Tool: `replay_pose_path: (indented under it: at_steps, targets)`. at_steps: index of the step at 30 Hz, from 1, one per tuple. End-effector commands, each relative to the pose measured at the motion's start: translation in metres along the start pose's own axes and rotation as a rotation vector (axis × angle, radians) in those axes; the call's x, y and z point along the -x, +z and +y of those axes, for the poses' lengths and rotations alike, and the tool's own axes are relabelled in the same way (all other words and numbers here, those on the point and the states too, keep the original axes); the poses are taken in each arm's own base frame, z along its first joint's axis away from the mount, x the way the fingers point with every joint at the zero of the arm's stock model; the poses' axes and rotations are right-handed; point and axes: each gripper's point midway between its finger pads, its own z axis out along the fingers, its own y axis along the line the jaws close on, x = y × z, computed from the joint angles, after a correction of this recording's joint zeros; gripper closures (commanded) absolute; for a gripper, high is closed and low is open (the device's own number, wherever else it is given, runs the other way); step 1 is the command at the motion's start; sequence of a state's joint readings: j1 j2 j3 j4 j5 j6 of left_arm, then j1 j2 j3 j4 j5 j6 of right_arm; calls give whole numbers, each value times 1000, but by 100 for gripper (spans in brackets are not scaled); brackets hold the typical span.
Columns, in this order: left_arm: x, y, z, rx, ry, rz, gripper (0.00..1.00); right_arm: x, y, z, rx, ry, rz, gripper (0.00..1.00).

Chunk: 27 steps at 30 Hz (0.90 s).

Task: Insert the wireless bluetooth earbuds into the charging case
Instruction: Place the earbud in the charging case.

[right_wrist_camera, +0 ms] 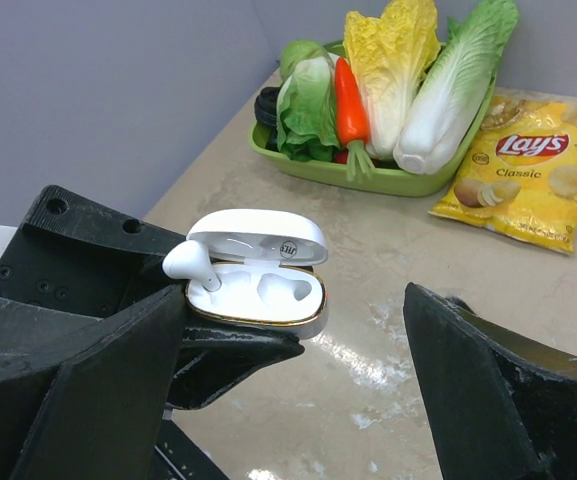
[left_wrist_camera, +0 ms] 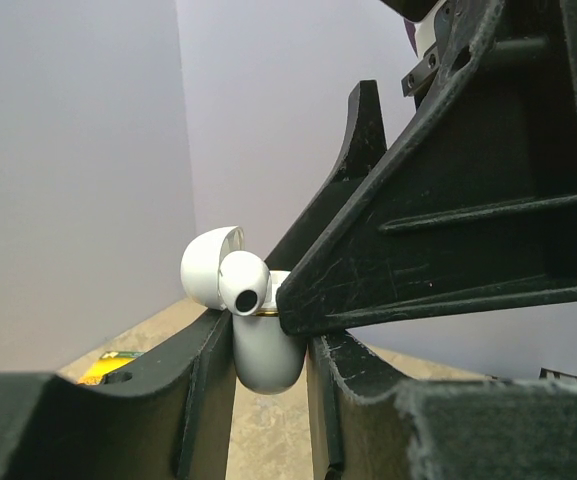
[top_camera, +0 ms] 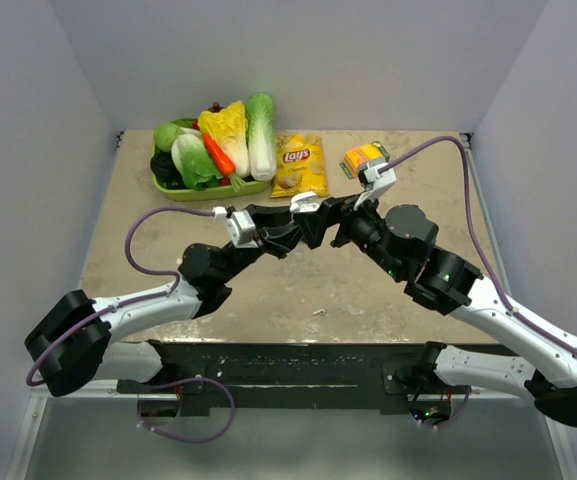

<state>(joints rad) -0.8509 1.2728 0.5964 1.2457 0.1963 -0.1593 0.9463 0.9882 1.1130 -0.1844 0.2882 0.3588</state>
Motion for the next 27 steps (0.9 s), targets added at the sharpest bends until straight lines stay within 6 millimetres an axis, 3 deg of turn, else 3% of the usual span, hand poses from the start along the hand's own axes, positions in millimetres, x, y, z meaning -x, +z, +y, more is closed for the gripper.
replay_pose_path:
  at_steps: [1,15,27]
  targets:
    - [28,13,7,24,46,-88,100,28,-1,8,18,29,-78,6]
    - [15,19,14,59,8,-31,100,36,-1,10,26,15,-103,5]
    - [10,18,13,56,-11,-17,100,24,22,-4,-80,16,-67,5]
